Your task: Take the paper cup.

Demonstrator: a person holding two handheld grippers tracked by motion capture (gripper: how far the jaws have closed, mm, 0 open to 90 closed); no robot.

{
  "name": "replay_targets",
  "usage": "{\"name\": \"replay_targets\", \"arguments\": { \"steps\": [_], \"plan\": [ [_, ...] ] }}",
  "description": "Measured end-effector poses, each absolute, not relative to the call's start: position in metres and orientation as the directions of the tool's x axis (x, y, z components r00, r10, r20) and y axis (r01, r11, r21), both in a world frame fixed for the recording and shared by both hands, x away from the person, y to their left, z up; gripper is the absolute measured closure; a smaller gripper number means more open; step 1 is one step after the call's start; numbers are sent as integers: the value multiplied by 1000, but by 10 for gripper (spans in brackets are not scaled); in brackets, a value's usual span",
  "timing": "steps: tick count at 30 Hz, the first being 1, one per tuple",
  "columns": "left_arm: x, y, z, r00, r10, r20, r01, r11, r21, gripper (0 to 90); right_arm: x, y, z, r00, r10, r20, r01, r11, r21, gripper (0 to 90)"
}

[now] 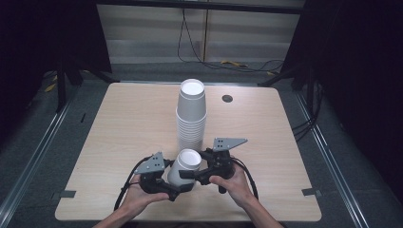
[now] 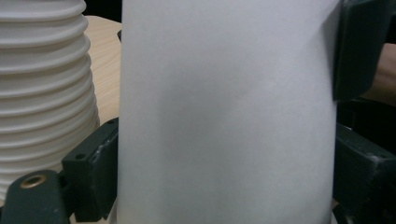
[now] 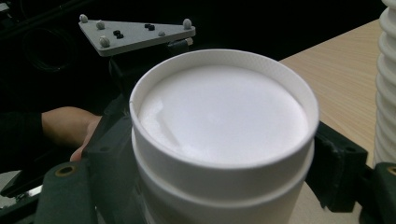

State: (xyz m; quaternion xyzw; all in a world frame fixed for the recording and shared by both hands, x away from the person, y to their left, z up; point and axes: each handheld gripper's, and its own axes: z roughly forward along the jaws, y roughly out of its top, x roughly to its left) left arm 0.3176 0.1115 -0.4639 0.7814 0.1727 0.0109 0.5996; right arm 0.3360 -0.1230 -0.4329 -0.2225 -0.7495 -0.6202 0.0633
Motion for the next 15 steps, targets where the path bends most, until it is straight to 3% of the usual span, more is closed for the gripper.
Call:
{"name": "replay_targets", "arguments": {
  "steps": [15],
  "plan": [
    [318, 114, -462, 955, 251, -161, 232, -286, 930, 150, 338, -124, -435, -873, 246, 421, 465, 163, 870, 207]
  ]
}}
